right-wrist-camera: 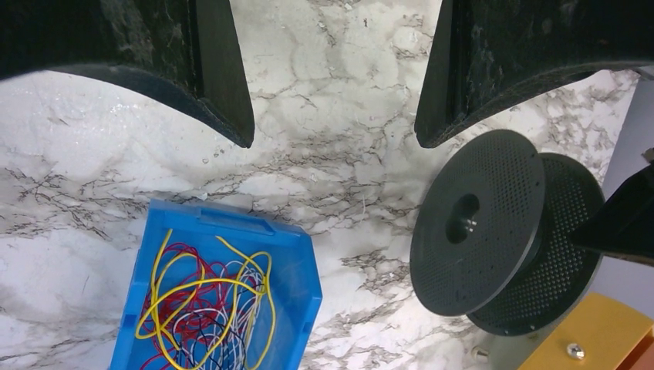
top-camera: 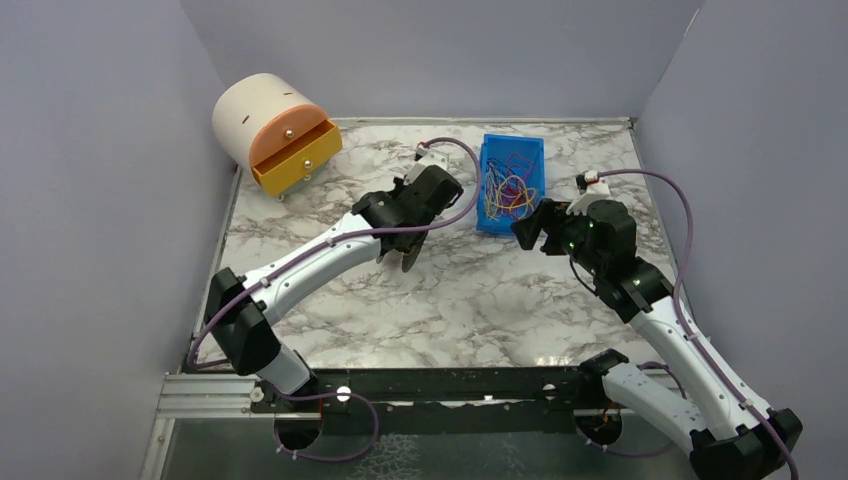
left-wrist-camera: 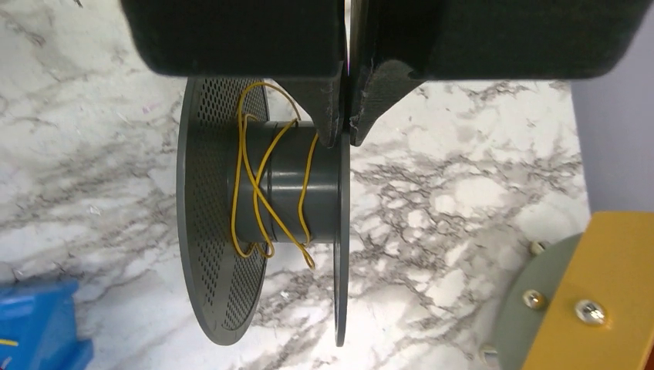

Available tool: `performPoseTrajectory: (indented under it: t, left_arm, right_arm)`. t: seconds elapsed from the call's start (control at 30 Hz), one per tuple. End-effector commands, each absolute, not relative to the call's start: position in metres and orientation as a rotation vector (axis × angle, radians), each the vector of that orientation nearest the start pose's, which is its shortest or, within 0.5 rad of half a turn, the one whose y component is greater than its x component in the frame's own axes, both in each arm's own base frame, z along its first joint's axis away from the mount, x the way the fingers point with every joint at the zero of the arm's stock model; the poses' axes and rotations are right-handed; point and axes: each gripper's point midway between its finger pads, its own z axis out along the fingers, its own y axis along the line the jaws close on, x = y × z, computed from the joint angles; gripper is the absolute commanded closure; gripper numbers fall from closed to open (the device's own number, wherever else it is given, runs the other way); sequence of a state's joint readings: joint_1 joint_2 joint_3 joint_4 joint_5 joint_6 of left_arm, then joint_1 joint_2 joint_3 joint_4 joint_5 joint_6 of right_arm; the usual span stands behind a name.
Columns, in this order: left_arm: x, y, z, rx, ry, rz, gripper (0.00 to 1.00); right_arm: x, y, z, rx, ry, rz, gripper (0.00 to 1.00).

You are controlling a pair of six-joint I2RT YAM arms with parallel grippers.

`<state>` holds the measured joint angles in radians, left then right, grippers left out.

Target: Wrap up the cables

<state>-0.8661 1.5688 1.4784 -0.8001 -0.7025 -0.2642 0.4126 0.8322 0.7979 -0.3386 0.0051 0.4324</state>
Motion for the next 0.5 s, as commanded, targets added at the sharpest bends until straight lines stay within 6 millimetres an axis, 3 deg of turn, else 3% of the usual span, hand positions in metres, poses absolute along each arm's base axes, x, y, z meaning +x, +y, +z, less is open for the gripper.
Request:
performPoseTrajectory:
  t: [0.0, 0.17, 0.47]
  left_arm:
    - [0.303, -0.227, 0.234, 0.307, 2.194, 0.037, 1.0]
    - [0.289, -0.232, 0.236, 0.281, 2.199, -0.1, 1.0]
    - [0.273, -0.254, 0.218, 0.278, 2.239, -0.301, 1.0]
  right_arm:
    - [0.276, 0.138, 0.246, 0.005, 1.971, 0.536, 0.19]
    - [0.276, 0.137, 0.241, 0.011, 1.988, 0.531, 0.19]
    - [0.27, 0.14, 0.231, 0.016, 2.014, 0.558, 0.19]
